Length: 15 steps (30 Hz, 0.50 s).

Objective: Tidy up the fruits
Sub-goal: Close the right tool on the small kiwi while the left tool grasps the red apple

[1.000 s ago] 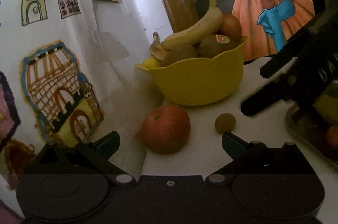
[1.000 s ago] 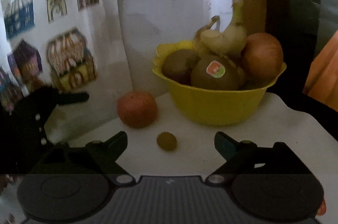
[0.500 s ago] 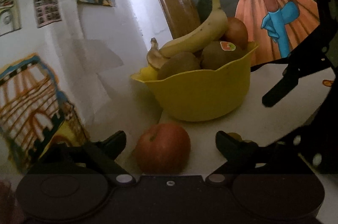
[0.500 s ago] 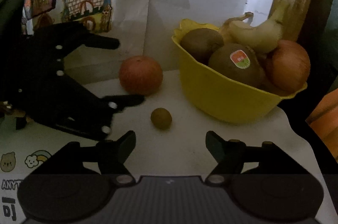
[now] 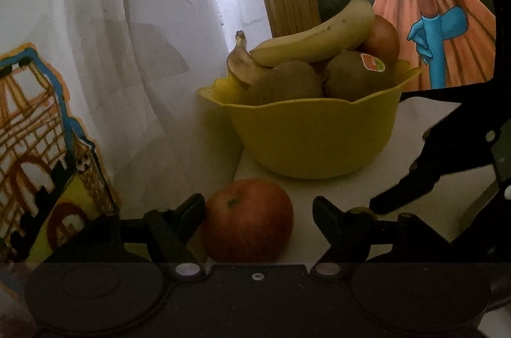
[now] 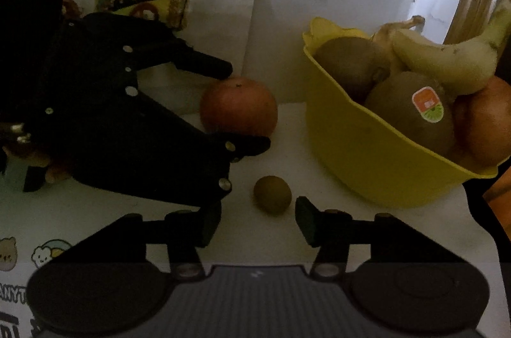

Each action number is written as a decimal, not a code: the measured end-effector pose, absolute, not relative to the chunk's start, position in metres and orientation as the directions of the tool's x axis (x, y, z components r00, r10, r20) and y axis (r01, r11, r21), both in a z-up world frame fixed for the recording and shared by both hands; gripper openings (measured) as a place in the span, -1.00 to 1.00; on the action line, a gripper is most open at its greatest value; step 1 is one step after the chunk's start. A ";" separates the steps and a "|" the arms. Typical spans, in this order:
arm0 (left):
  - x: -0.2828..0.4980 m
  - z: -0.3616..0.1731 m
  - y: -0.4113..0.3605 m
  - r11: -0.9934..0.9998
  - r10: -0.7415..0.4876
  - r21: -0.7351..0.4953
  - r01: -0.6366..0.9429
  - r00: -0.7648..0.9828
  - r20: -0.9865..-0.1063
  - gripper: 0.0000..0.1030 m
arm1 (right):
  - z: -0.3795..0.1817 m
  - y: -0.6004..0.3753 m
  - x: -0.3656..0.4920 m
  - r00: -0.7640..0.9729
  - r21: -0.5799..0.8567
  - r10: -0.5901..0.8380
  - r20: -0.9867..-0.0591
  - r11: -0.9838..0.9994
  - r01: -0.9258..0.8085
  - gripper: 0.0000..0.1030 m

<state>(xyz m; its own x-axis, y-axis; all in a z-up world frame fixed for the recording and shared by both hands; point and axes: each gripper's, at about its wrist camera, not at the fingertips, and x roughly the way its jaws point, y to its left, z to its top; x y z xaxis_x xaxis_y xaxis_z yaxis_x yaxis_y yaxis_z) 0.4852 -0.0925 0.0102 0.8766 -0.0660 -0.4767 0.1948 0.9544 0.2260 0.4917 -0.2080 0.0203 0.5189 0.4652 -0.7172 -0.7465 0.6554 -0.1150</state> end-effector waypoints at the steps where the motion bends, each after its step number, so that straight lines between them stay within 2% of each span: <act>1: 0.485 0.010 -0.093 0.953 -0.064 0.231 0.196 0.876 -0.479 0.50 | 0.019 -0.207 0.494 0.514 -0.108 0.467 -0.720 0.656 -0.747 -0.01; 11: 0.491 0.008 -0.099 0.953 -0.039 0.243 0.178 0.873 -0.487 0.53 | 0.017 -0.207 0.505 0.508 -0.082 0.460 -0.728 0.677 -0.732 -0.37; 15: 0.491 0.009 -0.097 0.958 -0.005 0.251 0.143 0.877 -0.481 0.27 | 0.017 -0.204 0.500 0.519 -0.101 0.453 -0.725 0.676 -0.730 -0.42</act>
